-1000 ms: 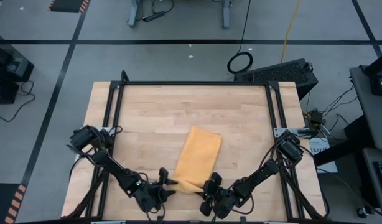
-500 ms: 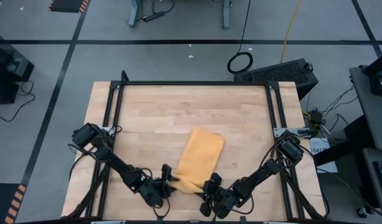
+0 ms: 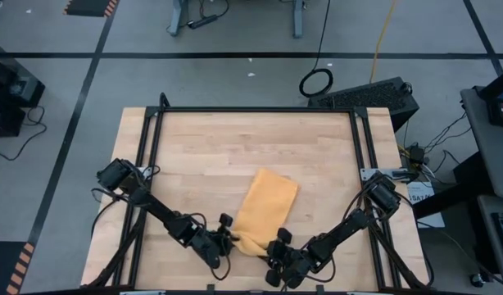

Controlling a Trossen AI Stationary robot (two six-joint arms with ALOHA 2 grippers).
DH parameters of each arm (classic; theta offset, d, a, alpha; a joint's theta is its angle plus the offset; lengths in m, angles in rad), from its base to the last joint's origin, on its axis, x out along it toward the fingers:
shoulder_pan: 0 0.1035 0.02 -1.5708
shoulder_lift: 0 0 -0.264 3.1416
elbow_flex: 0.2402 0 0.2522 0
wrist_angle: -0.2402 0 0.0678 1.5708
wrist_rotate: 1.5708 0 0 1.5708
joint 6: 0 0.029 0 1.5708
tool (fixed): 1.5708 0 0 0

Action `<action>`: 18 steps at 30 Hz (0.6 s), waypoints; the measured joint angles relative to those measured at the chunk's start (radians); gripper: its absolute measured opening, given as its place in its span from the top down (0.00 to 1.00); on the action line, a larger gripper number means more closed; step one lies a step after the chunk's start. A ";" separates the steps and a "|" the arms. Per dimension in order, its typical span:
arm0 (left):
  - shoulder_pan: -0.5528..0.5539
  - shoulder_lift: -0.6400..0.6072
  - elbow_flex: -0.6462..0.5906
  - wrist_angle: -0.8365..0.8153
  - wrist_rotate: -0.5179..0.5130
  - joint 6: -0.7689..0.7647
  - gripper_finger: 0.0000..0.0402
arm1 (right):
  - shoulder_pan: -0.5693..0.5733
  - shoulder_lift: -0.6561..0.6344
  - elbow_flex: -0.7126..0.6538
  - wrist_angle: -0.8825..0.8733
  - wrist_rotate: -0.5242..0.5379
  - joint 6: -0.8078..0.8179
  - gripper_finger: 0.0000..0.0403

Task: Roll towel
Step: Roll the yellow towel

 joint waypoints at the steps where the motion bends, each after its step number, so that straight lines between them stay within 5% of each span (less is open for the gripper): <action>1: 0.007 -0.001 0.000 0.000 0.014 -0.002 0.90 | 0.002 -0.006 -0.001 -0.004 -0.001 -0.030 0.81; 8: 0.058 -0.039 -0.001 -0.027 0.166 -0.091 0.92 | 0.047 -0.039 -0.003 -0.061 0.027 -0.193 0.57; 18: 0.152 -0.121 -0.006 -0.073 0.454 -0.271 0.91 | 0.190 -0.064 -0.002 -0.053 0.325 -0.375 0.30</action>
